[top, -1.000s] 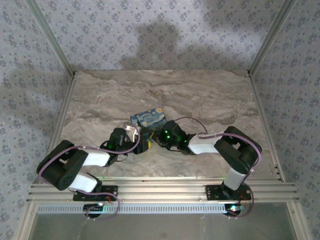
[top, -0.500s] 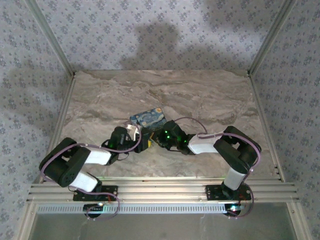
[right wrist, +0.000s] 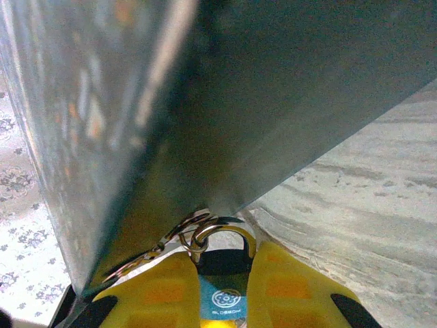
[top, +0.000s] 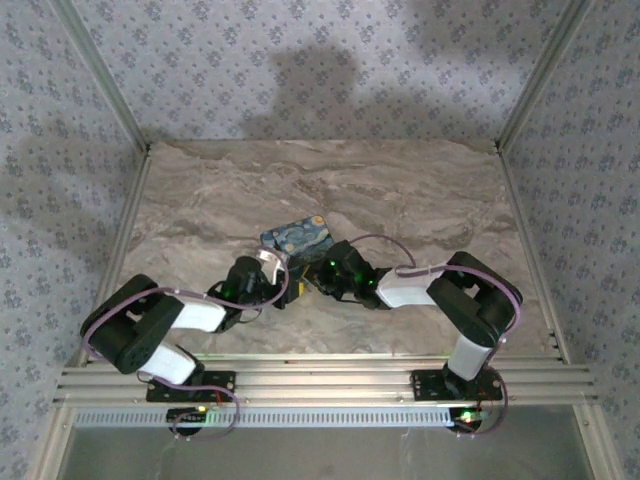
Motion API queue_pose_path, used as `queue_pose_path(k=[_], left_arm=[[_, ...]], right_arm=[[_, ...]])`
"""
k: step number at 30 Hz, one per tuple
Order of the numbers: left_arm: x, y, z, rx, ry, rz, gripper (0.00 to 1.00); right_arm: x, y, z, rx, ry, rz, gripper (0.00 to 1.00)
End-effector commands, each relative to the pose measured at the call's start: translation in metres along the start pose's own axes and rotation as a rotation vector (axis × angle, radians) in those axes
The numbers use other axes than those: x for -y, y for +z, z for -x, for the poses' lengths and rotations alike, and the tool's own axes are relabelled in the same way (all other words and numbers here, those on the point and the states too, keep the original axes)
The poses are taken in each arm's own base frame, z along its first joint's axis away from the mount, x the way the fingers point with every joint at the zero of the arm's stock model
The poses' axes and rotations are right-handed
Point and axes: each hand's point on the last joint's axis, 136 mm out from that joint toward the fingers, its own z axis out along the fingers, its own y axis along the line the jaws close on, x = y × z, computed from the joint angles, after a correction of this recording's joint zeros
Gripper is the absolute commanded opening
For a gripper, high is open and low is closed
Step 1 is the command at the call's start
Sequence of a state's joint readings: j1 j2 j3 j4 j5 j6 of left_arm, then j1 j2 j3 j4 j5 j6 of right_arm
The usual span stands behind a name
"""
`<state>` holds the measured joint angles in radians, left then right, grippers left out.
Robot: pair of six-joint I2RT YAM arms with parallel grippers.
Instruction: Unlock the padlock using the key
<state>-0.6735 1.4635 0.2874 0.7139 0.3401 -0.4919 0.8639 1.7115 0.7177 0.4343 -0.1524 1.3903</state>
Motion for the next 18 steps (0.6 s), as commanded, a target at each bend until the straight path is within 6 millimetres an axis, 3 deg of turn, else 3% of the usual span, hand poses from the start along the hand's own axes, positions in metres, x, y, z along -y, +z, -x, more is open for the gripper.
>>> queue_pose_path(k=[1,6,11,18], left_arm=[[0.008,0.0,-0.008,-0.005,0.214,0.078,0.0],[0.004,-0.011,0.003,0.072,0.439,0.252,0.0],[0.009,-0.015,0.009,0.073,0.599,0.314,0.0],[0.014,-0.009,-0.001,0.045,0.596,0.274,0.0]], right_arm=[[-0.038,-0.005,-0.006,-0.031,0.022,0.109,0.0],[-0.036,-0.007,-0.009,-0.064,0.019,0.078,0.0],[-0.036,-0.008,-0.013,-0.095,0.024,0.055,0.0],[-0.037,-0.009,-0.012,-0.093,0.02,0.042,0.0]])
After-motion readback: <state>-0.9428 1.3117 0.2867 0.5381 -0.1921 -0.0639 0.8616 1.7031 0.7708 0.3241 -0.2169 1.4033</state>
